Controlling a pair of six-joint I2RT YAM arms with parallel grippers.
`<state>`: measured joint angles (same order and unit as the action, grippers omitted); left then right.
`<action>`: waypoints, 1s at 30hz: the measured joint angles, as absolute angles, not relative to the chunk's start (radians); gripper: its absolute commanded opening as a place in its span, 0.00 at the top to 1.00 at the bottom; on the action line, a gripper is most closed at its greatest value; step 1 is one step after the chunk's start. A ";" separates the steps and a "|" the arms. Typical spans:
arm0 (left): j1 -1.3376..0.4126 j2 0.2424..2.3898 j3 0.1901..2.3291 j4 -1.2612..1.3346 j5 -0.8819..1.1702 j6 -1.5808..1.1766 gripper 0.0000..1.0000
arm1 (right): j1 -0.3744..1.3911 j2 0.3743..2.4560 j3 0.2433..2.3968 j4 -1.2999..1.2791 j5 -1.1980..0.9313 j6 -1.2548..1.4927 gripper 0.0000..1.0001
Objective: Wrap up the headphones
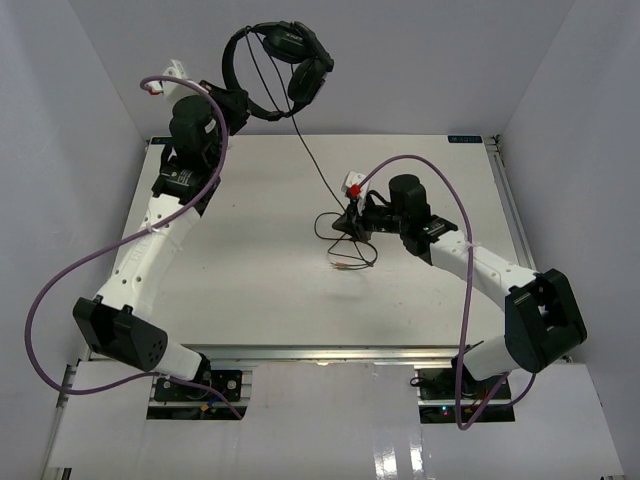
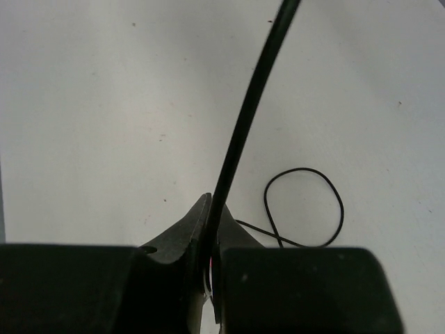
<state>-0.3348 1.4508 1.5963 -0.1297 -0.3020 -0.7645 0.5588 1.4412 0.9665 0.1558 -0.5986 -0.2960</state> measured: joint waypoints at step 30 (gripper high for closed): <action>-0.274 1.672 1.629 -0.169 -0.360 -0.667 1.00 | 0.727 1.380 1.120 -0.182 -0.473 -0.535 0.92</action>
<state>-0.2742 1.6718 1.6287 -0.1690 -0.3595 -0.6670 0.7268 1.3799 1.1199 -0.1823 -0.4726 -0.5350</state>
